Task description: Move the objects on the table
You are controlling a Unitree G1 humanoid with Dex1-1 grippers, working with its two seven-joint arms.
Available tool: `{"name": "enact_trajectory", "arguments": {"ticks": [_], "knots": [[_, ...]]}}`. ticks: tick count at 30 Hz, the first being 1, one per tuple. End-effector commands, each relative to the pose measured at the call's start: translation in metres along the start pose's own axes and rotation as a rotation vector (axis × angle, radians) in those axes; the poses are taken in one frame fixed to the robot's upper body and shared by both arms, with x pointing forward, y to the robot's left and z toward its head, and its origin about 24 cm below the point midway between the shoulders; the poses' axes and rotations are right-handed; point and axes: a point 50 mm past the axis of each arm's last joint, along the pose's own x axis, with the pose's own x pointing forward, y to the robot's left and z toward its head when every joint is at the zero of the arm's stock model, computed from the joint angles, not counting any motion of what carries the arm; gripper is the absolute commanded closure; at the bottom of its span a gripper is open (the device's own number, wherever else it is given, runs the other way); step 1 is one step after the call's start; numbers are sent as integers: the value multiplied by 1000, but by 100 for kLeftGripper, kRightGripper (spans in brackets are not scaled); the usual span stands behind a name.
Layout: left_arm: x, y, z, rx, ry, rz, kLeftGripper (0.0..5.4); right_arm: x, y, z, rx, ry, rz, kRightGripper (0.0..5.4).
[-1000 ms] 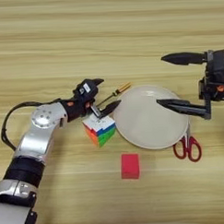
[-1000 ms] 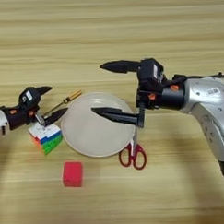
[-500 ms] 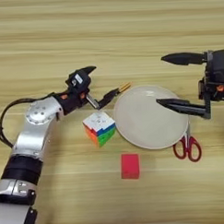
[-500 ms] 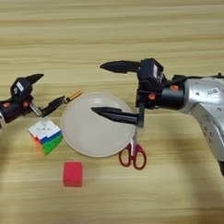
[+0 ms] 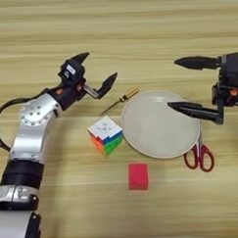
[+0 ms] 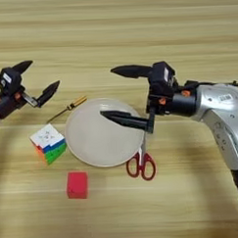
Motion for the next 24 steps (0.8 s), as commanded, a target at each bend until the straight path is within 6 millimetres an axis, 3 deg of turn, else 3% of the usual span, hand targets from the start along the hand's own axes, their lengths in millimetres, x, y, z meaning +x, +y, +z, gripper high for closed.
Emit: {"name": "enact_trajectory", "arguments": {"ticks": [1,12,24], "knots": [[1,5,3,28,-13,29,3,-1,-6,-7,-28,55,-42,0],[-1,10,-1,27,-20,90,3,15,-8,-42,-97,246,-77,0],[3,34,-2,11,-72,376,3,38,-12,-68,-60,325,-114,0]]}}
